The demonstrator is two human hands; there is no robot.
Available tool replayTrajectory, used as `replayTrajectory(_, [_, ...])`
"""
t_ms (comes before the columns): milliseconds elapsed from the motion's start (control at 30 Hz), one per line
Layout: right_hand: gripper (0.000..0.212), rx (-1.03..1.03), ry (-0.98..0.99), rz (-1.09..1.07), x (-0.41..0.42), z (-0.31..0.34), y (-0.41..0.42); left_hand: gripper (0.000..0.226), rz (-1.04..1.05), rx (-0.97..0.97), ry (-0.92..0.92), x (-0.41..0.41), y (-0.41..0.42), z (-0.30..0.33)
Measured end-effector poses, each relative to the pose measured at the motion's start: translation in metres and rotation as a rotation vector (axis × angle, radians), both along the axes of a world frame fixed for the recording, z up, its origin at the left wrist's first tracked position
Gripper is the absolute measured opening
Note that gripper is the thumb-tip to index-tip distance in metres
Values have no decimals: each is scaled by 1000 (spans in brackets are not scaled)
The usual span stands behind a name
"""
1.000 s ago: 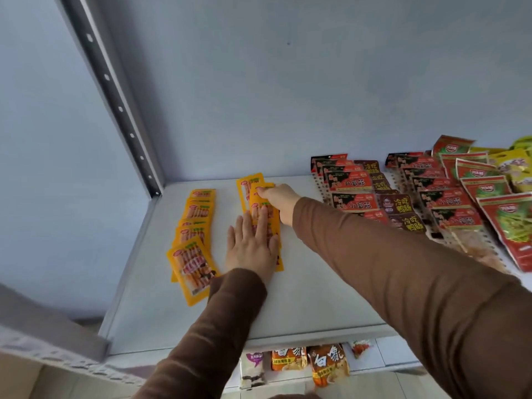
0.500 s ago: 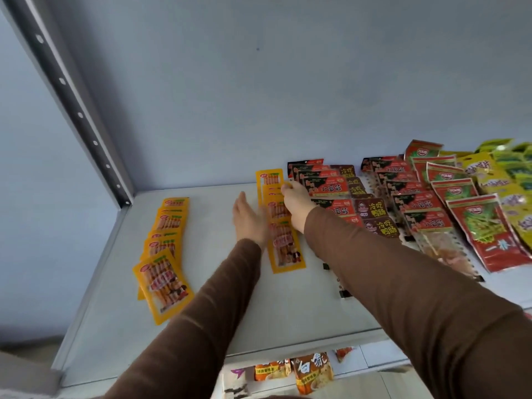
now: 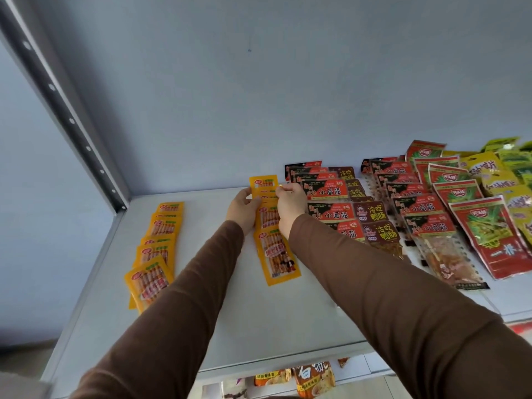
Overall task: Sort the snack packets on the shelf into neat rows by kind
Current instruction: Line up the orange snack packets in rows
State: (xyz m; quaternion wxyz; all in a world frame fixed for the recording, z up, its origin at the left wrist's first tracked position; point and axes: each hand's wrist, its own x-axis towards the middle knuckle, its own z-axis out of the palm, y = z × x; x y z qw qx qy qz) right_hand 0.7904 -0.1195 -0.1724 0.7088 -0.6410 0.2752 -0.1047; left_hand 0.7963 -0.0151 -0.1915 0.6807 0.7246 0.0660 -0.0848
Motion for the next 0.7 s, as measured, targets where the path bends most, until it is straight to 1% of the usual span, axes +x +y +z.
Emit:
replayTrajectory(133, [13, -32, 15, -14, 5, -2, 0, 48, -46, 18, -13, 1, 1, -1])
replayTrajectory(200, [11, -47, 40, 16, 6, -1, -1, 54, -55, 32, -13, 2, 2, -1])
replayTrajectory(300, [23, 24, 70, 131, 6, 3, -3, 61, -67, 24, -15, 3, 3, -3])
replayTrajectory(400, [34, 8, 71, 183, 9, 5, -7, 69, -103, 9, -13, 1, 4, -3])
replayTrajectory(533, [36, -17, 60, 197, 10, 3, -9, 70, -148, 23, -8, -2, 4, -2])
replayTrajectory(700, [36, -37, 54, 226, 12, 0, -10, 79, -161, 82, 4, 0, 5, -1])
